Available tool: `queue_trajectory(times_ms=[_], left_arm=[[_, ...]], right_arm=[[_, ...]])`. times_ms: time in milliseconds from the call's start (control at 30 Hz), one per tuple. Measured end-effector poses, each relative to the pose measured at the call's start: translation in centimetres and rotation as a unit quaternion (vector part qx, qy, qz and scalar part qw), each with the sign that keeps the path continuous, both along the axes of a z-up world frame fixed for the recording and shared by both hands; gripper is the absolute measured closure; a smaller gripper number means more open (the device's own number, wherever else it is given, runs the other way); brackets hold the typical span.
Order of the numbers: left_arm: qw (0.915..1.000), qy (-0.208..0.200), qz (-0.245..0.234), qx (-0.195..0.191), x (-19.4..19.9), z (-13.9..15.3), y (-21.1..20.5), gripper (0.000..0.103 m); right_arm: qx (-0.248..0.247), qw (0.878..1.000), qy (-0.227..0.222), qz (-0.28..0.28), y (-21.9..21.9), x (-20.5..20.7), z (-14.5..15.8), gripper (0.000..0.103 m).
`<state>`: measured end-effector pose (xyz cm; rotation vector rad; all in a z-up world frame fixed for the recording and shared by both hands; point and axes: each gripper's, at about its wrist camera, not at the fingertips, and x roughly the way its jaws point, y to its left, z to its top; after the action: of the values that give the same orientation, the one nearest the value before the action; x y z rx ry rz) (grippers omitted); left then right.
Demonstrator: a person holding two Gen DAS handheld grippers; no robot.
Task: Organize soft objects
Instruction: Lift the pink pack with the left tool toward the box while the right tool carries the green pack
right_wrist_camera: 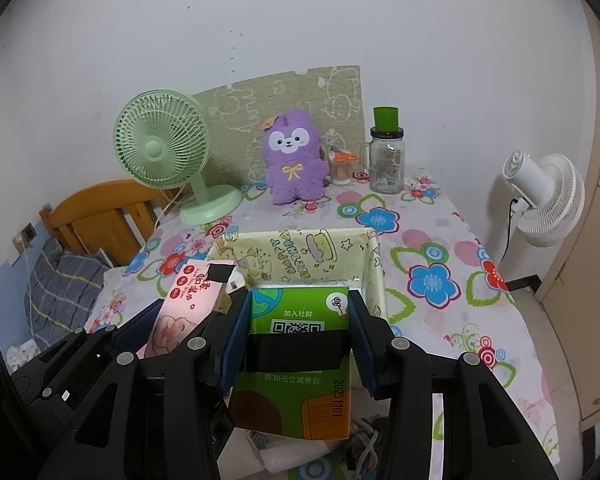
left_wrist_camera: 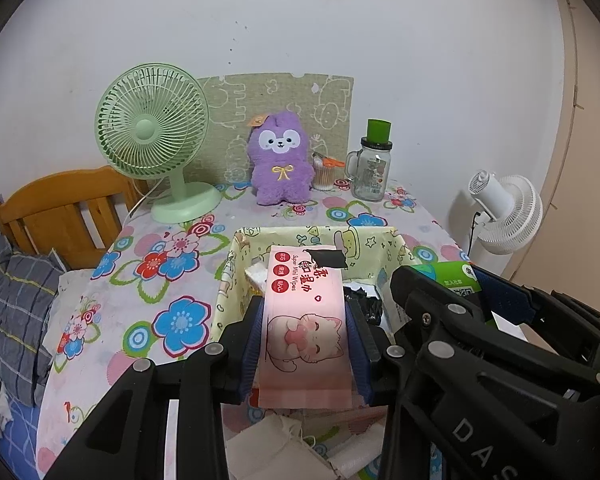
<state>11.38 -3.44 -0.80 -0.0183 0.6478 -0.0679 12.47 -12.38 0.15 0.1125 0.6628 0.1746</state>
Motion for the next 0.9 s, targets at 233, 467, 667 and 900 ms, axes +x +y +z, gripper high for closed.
queue_trajectory(times_ms=[233,467,667,900], left_arm=[[1.0,0.001,0.003,-0.005,1.3,-0.2,0.0,0.063],[1.0,0.006,0.005,0.001,2.6,-0.5,0.0,0.063],[0.9999,0.008,0.005,0.003,3.6,-0.7,-0.1,0.063],[0.9998,0.018,0.008,0.006,4.7,-1.4,0.1,0.063]], right_arm=[[-0.003,1.0,0.0,0.0,-0.1,1.2,-0.3,0.052],[-0.002,1.0,0.005,0.0,-0.2,2.6,-0.6,0.052],[-0.002,1.0,0.007,-0.001,-0.2,3.6,-1.0,0.052],[0.001,1.0,0.017,-0.002,-0.1,4.8,-1.8,0.052]])
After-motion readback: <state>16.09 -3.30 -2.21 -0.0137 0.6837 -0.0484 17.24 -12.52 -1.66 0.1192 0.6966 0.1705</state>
